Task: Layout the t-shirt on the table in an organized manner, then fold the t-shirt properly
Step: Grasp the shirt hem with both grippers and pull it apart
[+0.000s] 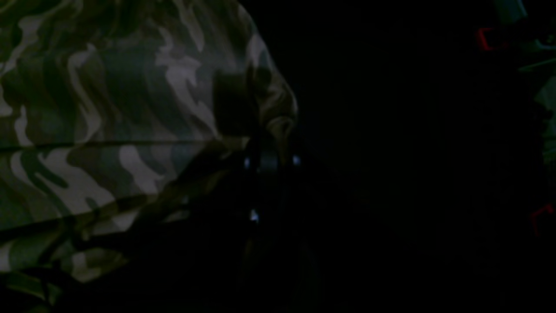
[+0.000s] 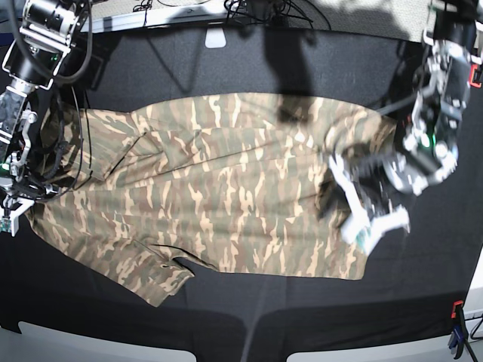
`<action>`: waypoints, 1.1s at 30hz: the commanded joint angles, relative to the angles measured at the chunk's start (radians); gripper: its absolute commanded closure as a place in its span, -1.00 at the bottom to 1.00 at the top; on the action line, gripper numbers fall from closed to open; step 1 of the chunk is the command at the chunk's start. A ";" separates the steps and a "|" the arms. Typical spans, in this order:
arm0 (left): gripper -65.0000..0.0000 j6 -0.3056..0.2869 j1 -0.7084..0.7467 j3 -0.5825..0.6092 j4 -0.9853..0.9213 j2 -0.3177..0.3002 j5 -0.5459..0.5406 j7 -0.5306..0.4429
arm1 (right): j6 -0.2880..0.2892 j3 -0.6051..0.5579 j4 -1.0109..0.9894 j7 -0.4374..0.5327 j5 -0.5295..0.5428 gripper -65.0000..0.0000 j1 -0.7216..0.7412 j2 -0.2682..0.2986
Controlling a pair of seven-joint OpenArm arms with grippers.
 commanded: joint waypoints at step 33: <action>0.32 -0.064 -0.642 -0.006 -1.206 0.210 0.116 -0.164 | 0.262 -0.073 0.018 -0.048 0.284 0.06 0.089 0.021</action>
